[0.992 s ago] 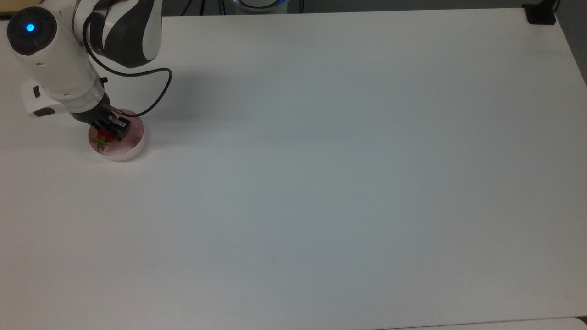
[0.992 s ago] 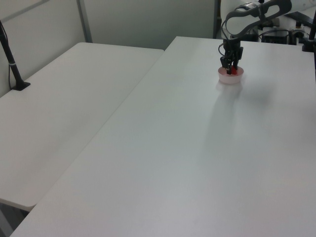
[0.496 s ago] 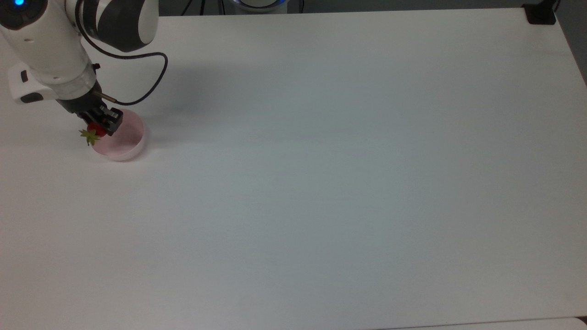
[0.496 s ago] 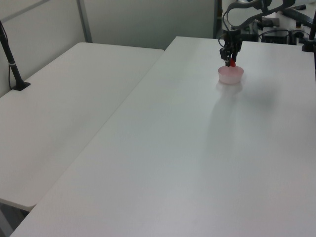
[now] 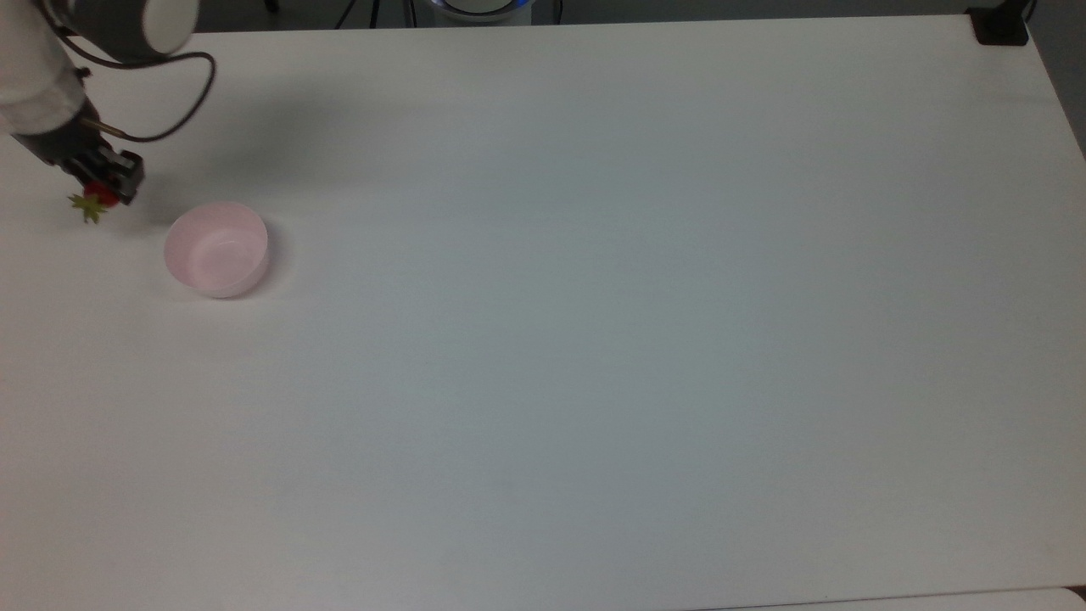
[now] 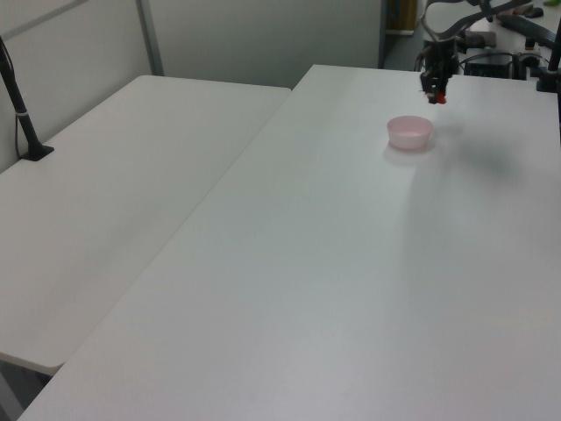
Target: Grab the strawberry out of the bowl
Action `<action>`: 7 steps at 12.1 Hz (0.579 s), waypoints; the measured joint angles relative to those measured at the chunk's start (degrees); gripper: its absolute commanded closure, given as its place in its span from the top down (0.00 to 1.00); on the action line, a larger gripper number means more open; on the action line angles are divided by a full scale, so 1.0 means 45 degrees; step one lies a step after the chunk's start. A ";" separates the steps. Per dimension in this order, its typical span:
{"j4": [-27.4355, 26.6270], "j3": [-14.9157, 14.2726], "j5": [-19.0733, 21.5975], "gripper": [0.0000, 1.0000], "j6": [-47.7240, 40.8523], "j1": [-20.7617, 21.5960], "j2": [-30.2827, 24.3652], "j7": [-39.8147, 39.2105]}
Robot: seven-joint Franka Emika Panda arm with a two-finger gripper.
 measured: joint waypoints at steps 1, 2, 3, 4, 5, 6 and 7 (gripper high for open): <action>-0.0001 -0.0083 0.0000 0.63 0.0346 -0.0342 0.0082 -0.0338; -0.0002 -0.0114 0.0000 1.00 0.0879 -0.0511 0.0231 -0.0460; -0.0002 -0.0119 0.0000 1.00 0.1275 -0.0530 0.0389 -0.0467; 0.0003 -0.0118 0.0000 1.00 0.1470 -0.0492 0.0466 -0.0467; 0.0082 -0.0116 0.0000 1.00 0.1534 -0.0470 0.0434 -0.0467; 0.0218 -0.0087 0.0000 1.00 0.1537 -0.0430 0.0255 -0.0467; 0.0302 -0.0033 0.0001 1.00 0.1471 -0.0265 -0.0097 -0.0327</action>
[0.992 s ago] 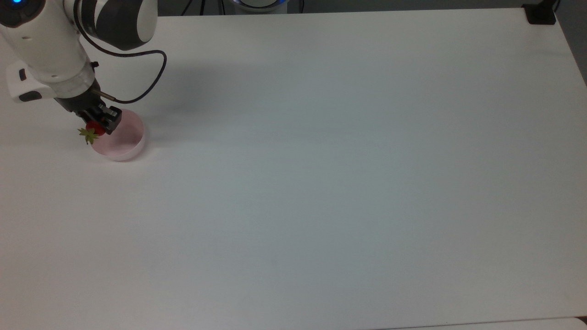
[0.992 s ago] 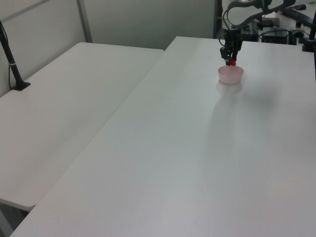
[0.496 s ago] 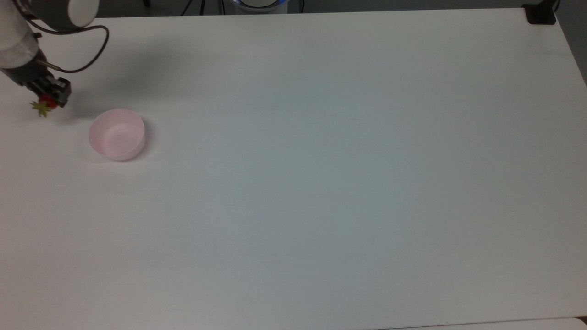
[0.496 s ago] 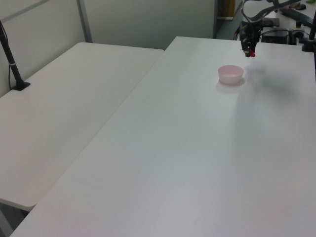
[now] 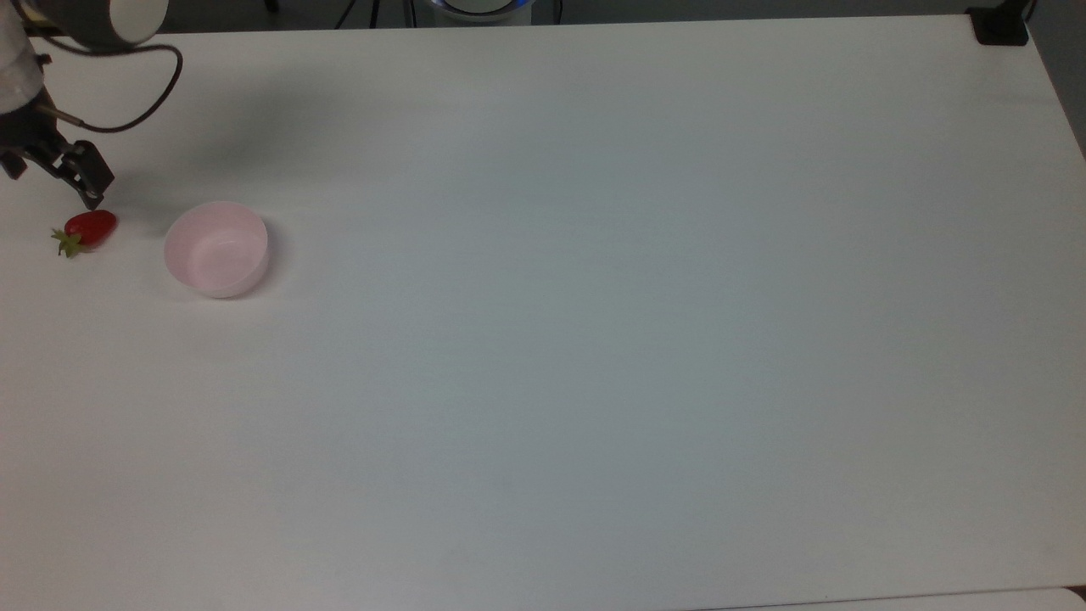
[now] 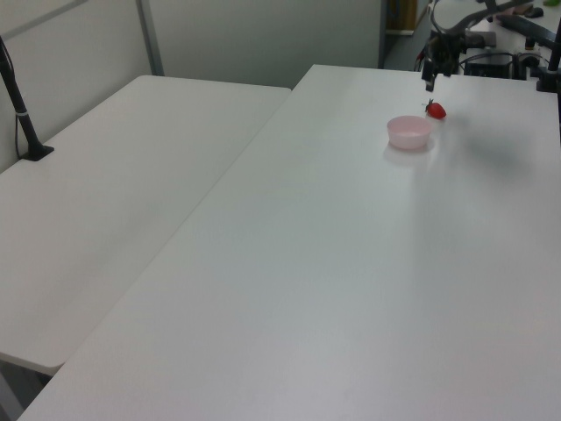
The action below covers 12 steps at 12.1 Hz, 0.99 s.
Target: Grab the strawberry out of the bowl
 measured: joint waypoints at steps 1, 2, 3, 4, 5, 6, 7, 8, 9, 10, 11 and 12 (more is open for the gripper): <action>0.0054 0.0099 0.0002 1.00 -0.0516 0.0388 -0.0469 0.0403; 0.0083 0.0167 0.0001 1.00 -0.1127 0.0837 -0.0829 0.0621; 0.0117 0.0212 0.0002 1.00 -0.2298 0.1821 -0.1452 0.0935; 0.0139 0.0246 0.0002 1.00 -0.3436 0.2866 -0.2122 0.1372; 0.0145 0.0267 0.0004 1.00 -0.4347 0.3823 -0.2797 0.1902; 0.0146 0.0275 0.0004 1.00 -0.5082 0.4655 -0.3451 0.2376; 0.0138 0.0277 0.0005 1.00 -0.5700 0.5348 -0.4081 0.2621; 0.0119 0.0249 0.0027 1.00 -0.6183 0.5969 -0.4600 0.2775; 0.0092 0.0227 0.0029 1.00 -0.6486 0.6424 -0.4897 0.3074; 0.0027 0.0220 0.0030 1.00 -0.6795 0.7050 -0.5200 0.3704; -0.0047 0.0211 0.0029 1.00 -0.7083 0.7561 -0.5337 0.4172; -0.0122 0.0210 0.0029 1.00 -0.7183 0.7795 -0.5361 0.4367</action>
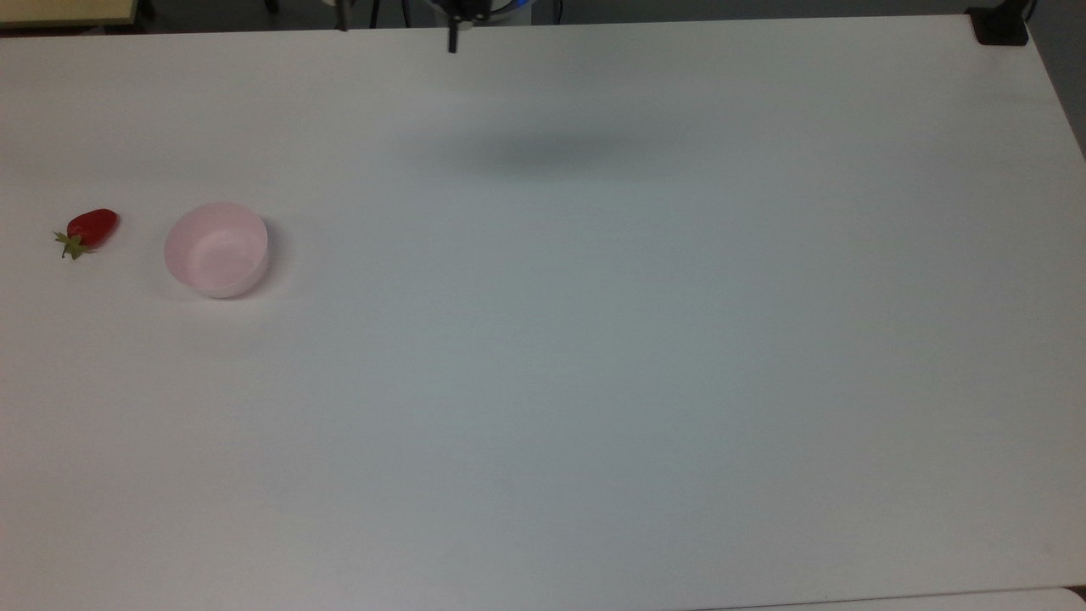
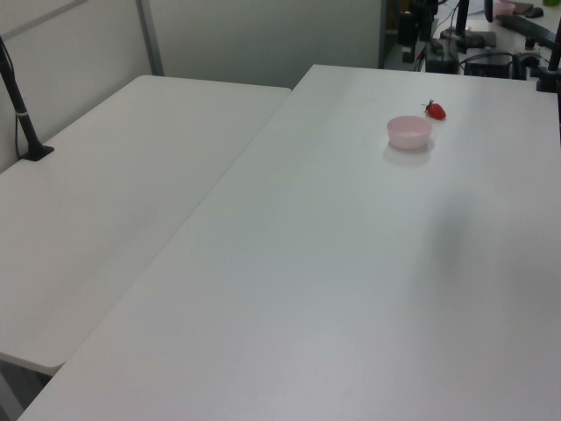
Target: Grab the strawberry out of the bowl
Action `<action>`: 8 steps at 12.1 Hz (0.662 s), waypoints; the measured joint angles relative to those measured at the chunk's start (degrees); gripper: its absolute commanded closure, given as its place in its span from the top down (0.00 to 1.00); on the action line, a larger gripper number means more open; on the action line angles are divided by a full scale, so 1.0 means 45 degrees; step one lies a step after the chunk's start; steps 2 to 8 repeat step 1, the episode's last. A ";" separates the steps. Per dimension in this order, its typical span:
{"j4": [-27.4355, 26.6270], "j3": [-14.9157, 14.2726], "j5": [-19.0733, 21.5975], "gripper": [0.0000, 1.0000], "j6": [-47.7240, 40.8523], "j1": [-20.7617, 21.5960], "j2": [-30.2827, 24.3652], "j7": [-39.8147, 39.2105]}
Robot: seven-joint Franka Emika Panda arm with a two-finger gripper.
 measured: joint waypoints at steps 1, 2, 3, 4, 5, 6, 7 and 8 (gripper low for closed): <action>-0.0135 -0.0003 0.0000 1.00 -0.0018 0.0166 0.0001 0.0265; -0.0135 -0.0003 0.0000 1.00 -0.0018 0.0166 0.0001 0.0265; -0.0135 -0.0003 0.0000 1.00 -0.0018 0.0166 0.0001 0.0265; -0.0135 -0.0003 0.0000 1.00 -0.0018 0.0166 0.0001 0.0265; -0.0135 -0.0003 0.0000 1.00 -0.0018 0.0166 0.0001 0.0265; -0.0135 -0.0003 0.0000 1.00 -0.0018 0.0166 0.0001 0.0265; -0.0135 -0.0003 0.0000 1.00 -0.0018 0.0166 0.0001 0.0265; -0.0135 -0.0003 0.0000 1.00 -0.0018 0.0166 0.0001 0.0265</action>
